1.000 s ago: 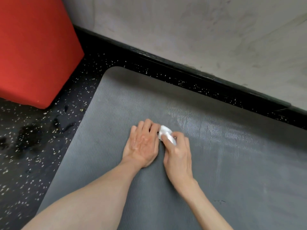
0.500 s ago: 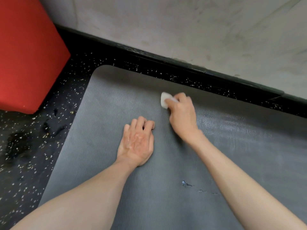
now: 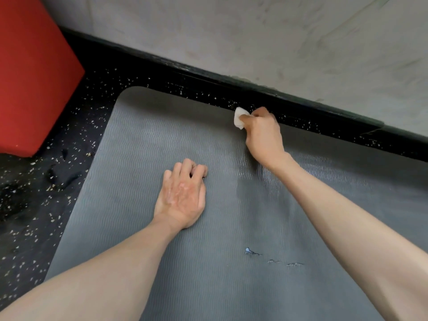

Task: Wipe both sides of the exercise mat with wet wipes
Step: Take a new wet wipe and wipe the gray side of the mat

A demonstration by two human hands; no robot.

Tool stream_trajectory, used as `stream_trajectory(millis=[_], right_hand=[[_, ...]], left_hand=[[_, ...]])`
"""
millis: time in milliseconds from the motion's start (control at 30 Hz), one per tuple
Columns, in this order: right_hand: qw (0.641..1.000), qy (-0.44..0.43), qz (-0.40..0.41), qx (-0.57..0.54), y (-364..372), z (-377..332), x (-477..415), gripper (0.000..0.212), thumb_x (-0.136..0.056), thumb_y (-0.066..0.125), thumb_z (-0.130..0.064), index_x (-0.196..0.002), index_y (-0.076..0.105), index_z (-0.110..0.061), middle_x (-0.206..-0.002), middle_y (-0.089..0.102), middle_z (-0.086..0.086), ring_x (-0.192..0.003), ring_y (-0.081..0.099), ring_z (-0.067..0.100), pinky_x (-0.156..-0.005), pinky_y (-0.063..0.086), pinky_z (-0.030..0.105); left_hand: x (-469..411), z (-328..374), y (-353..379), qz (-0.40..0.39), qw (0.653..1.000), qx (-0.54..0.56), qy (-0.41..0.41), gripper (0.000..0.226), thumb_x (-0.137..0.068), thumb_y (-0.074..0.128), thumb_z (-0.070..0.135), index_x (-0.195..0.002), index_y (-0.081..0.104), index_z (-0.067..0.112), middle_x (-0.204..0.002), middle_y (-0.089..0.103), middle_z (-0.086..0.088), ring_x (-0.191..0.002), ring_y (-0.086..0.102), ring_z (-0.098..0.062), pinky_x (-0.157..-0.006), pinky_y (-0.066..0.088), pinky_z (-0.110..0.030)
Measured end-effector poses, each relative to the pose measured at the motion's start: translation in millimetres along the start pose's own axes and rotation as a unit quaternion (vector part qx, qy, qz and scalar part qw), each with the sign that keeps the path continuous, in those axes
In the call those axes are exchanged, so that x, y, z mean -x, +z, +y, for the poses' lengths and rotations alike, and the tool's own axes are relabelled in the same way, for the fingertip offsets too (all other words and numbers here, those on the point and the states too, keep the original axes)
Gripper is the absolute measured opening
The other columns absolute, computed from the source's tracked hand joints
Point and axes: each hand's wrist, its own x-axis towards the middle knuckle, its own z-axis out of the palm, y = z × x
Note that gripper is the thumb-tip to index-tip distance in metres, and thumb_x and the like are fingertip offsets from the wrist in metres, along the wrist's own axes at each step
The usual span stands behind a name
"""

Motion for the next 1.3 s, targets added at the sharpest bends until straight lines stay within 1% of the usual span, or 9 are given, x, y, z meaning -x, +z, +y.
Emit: stream_trajectory(millis=[233,433,600,733,867,967,1067,1200,1300], right_hand=[[0.997,-0.068,0.017,-0.04,4,3,62,0.02,-0.072,0.06,0.01,-0.087,0.068,-0.001,-0.087,0.057,0.019,-0.067,0.048,0.032,-0.058,0.031,0.03],[1.0,-0.001,0.004,0.017,-4,4,12,0.029,-0.081,0.049,0.007,-0.103,0.065,-0.002,-0.103,0.054,0.02,-0.089,0.05,0.036,-0.064,0.027,0.033],[0.998,-0.045,0.011,-0.031,1,12,79,0.014,-0.077,0.061,0.005,-0.085,0.067,-0.005,-0.086,0.056,0.016,-0.067,0.047,0.031,-0.055,0.032,0.031],[0.998,-0.055,-0.009,-0.021,-7,18,65,0.019,-0.071,0.057,0.005,-0.083,0.066,-0.007,-0.084,0.056,0.017,-0.069,0.04,0.026,-0.054,0.029,0.032],[0.999,0.034,-0.006,-0.006,-5,16,29,0.029,-0.076,0.052,0.007,-0.099,0.066,-0.004,-0.098,0.054,0.019,-0.087,0.049,0.034,-0.061,0.026,0.033],[0.999,-0.012,0.006,-0.04,4,10,67,0.024,-0.072,0.057,0.01,-0.087,0.069,-0.004,-0.088,0.056,0.02,-0.074,0.049,0.034,-0.058,0.027,0.031],[0.996,-0.06,-0.013,-0.068,2,10,105,0.019,-0.072,0.056,0.01,-0.082,0.065,-0.003,-0.085,0.055,0.017,-0.07,0.04,0.025,-0.057,0.031,0.031],[0.999,-0.003,-0.015,-0.048,0,5,65,0.021,-0.08,0.048,0.004,-0.089,0.065,-0.003,-0.094,0.054,0.016,-0.079,0.045,0.028,-0.065,0.025,0.029],[0.997,0.005,0.024,-0.077,5,-5,74,0.015,-0.078,0.054,0.005,-0.085,0.065,-0.002,-0.088,0.054,0.017,-0.073,0.038,0.025,-0.062,0.022,0.03]], left_hand=[[-1,2,-3,-0.003,1.0,-0.001,-0.004,0.02,-0.083,0.038,0.025,-0.094,0.054,0.02,-0.09,0.048,-0.002,-0.077,0.044,-0.022,-0.065,0.033,-0.037],[0,1,-1,-0.007,1.0,0.006,-0.002,0.015,-0.083,0.06,0.016,-0.096,0.054,0.019,-0.092,0.047,-0.004,-0.08,0.044,-0.023,-0.068,0.025,-0.035],[0,1,-1,-0.001,1.0,0.005,0.003,0.015,-0.084,0.046,0.021,-0.096,0.054,0.019,-0.091,0.046,-0.003,-0.078,0.043,-0.022,-0.067,0.026,-0.035],[0,1,-2,-0.014,1.0,0.008,0.004,0.022,-0.084,0.038,0.025,-0.097,0.054,0.018,-0.092,0.047,-0.005,-0.079,0.044,-0.025,-0.067,0.026,-0.036],[0,3,-4,-0.025,1.0,0.013,0.0,0.023,-0.084,0.039,0.024,-0.099,0.054,0.017,-0.096,0.049,-0.009,-0.083,0.045,-0.029,-0.07,0.027,-0.039],[-1,2,-4,-0.027,0.999,0.018,-0.004,0.02,-0.084,0.043,0.021,-0.1,0.054,0.016,-0.097,0.048,-0.01,-0.084,0.044,-0.03,-0.071,0.026,-0.039],[-1,2,-3,-0.026,1.0,0.017,-0.003,0.018,-0.085,0.046,0.02,-0.1,0.054,0.016,-0.098,0.048,-0.009,-0.085,0.044,-0.029,-0.071,0.027,-0.04],[-1,2,-4,-0.03,0.999,0.016,-0.004,0.02,-0.086,0.043,0.021,-0.101,0.054,0.015,-0.099,0.048,-0.009,-0.085,0.044,-0.029,-0.072,0.029,-0.041],[-1,2,-5,-0.024,1.0,0.017,-0.004,0.021,-0.086,0.041,0.022,-0.101,0.054,0.015,-0.098,0.048,-0.009,-0.084,0.044,-0.029,-0.071,0.03,-0.042]])
